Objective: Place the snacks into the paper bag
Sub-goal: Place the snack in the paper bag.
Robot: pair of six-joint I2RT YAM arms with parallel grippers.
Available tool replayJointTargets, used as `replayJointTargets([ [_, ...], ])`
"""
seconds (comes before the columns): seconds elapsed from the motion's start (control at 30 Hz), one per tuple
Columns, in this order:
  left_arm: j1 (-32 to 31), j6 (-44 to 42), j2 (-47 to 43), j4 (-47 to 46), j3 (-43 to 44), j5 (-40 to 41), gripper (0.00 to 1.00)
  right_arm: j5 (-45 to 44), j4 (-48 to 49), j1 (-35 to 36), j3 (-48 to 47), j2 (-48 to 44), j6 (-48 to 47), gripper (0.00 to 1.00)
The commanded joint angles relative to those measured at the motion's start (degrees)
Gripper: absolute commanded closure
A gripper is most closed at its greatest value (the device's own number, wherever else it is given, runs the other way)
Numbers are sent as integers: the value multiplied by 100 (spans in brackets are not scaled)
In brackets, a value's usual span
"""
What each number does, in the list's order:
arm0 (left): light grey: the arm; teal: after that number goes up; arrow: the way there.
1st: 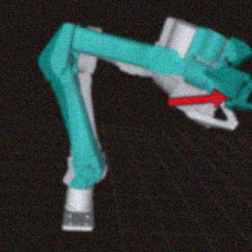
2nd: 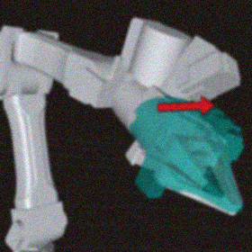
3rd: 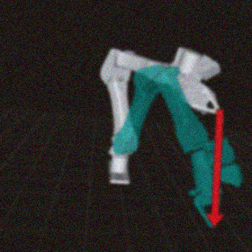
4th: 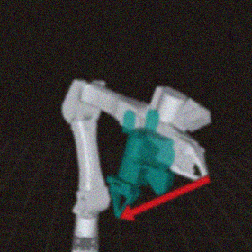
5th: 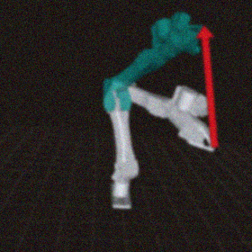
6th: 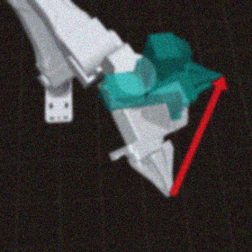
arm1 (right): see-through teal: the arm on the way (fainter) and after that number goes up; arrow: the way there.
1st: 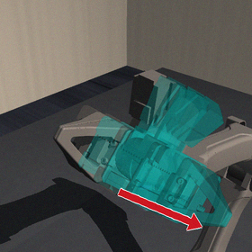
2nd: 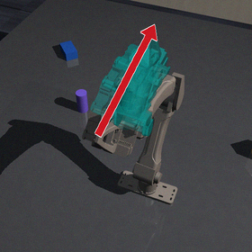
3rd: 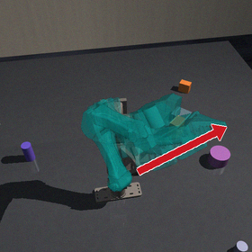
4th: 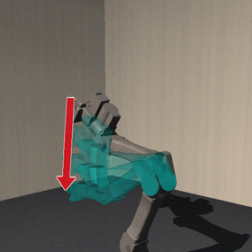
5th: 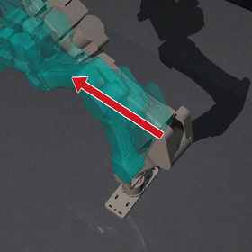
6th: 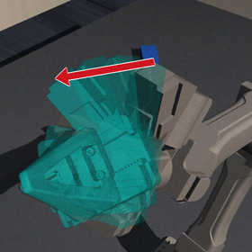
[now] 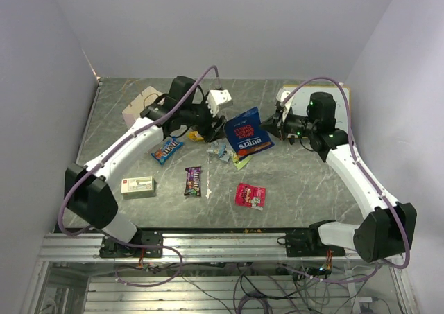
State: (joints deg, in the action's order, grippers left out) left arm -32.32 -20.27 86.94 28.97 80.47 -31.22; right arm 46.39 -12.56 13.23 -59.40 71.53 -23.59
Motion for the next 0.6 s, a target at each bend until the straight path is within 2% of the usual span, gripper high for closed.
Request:
replayJointTargets([
  [0.0,-90,338,233,-481,293,-346,28,372,309,-1,143,-206,65,100],
  [0.13,-99,551,287,-730,193,-655,47,385,378,-3,172,-241,113,100],
  [0.37,-108,848,323,-1068,-31,-1040,70,389,461,1,364,-249,161,100],
  [0.47,-106,880,338,-1117,-87,-1125,75,373,518,-3,396,-266,200,100],
  [0.57,-108,868,350,-1126,-131,-1134,76,371,582,-3,419,-282,256,100],
])
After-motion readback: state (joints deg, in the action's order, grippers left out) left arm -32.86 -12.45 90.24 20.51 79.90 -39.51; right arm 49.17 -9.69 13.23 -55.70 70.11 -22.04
